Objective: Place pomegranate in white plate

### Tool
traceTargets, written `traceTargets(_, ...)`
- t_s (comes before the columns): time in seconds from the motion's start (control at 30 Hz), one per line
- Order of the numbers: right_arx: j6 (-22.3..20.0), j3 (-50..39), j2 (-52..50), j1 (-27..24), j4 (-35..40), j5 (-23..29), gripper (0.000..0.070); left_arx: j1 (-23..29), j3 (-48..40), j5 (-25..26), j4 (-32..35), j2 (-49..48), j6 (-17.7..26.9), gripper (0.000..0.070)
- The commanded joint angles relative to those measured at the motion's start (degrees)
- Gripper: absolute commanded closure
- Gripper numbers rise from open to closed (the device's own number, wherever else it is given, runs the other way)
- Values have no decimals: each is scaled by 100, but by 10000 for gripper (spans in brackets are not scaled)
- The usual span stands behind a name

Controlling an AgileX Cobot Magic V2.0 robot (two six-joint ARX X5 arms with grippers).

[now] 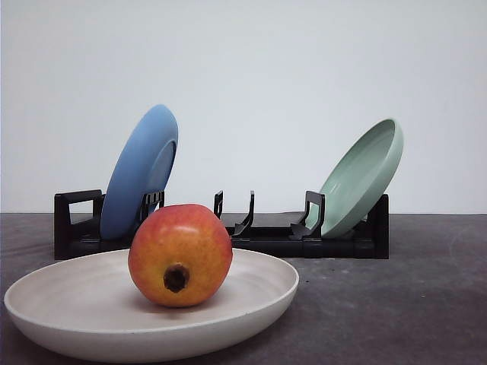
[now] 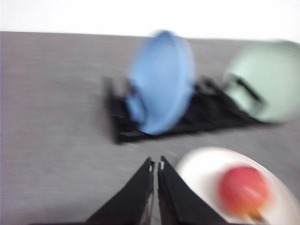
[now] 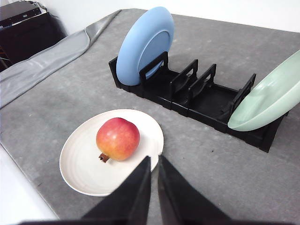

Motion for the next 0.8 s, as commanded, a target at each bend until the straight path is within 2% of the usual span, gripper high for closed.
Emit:
traceTargets(0.0,-44,31,17,39,61,4,675,575,-225,116,553,-33,516,700)
traceTargets(0.03,-44,31,17,39,63,7,675,866,-400,292,842,-66,691,700)
traceTargets(0.17,-44,31,17,39,63,4,675,2144,-1324,1544,2105,-313,1503,700)
traceTargets(0.23,-44,31,17,39,61,4,675,2738,-1762,2035,2549,-478,1763,700)
traceTargets(0.3,-44,31,17,39,61,7,675,3331,-2185,2541,2887,-663,1866,700)
traceTargets(0.43,-44,31,17,39,63,4,675,4254,-2780,3196,3299,-962,1876,700)
traceTargets(0.57,-44,31,17,39,63,7,675,4784,-3174,3469,3509,-1126,2081,700)
traceTargets(0.77,-44,31,17,39,63,5,675,4972,-3596,3464,3585,-1343,2363,700)
